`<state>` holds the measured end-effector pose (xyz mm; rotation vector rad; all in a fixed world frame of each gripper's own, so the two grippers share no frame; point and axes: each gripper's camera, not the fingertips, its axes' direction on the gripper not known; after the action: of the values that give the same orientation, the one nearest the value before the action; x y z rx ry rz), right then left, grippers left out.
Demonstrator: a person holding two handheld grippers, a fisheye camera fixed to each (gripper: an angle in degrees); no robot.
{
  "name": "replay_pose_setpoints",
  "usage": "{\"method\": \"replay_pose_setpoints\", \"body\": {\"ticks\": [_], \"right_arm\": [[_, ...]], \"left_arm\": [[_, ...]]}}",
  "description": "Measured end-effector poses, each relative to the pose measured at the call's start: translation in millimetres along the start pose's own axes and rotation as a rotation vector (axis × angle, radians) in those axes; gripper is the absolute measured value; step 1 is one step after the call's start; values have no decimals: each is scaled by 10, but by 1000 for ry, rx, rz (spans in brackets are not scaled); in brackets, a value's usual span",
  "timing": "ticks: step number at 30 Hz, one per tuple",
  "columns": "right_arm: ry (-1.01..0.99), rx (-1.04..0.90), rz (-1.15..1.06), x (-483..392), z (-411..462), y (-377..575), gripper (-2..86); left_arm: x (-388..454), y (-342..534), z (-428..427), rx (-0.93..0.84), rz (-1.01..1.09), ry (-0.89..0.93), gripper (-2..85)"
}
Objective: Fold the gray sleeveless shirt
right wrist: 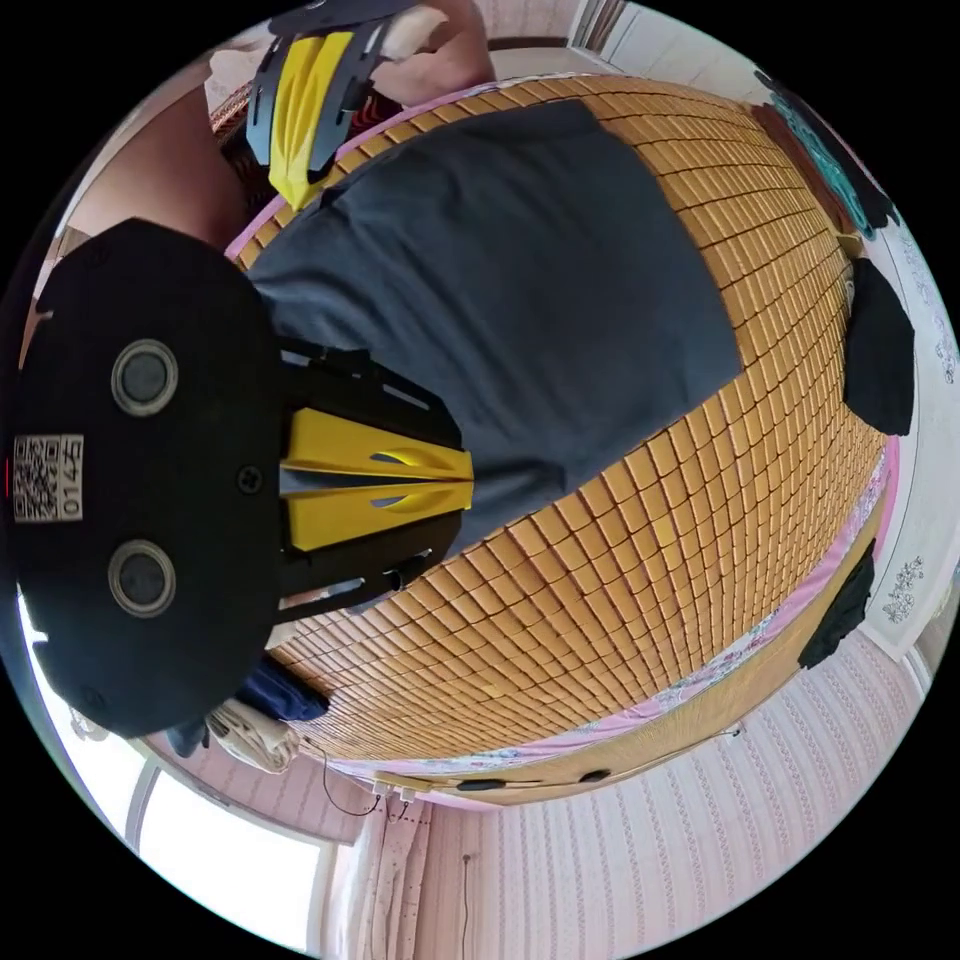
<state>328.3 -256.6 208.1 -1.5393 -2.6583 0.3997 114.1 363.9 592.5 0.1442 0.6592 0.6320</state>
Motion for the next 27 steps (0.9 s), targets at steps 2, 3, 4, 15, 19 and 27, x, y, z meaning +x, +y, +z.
{"method": "replay_pose_setpoints", "body": {"ticks": [2,3,4,15,19,27], "right_arm": [[19,-24,27,29,-52,308,-6],[21,-46,60,80,-80,515,-2],[19,-55,73,110,-97,621,0],[-518,-187,778,1219,-128,3089,103],[-581,-170,920,1420,-80,3621,56],[-831,55,1102,2036,-198,4507,-3]], "left_arm": [[76,-50,7,4,48,6,1],[100,-64,8,10,64,3,4],[149,-100,9,20,95,-3,14],[450,-689,209,4,184,42,136],[575,-913,389,-32,235,23,160],[631,-1249,624,-86,239,50,196]]}}
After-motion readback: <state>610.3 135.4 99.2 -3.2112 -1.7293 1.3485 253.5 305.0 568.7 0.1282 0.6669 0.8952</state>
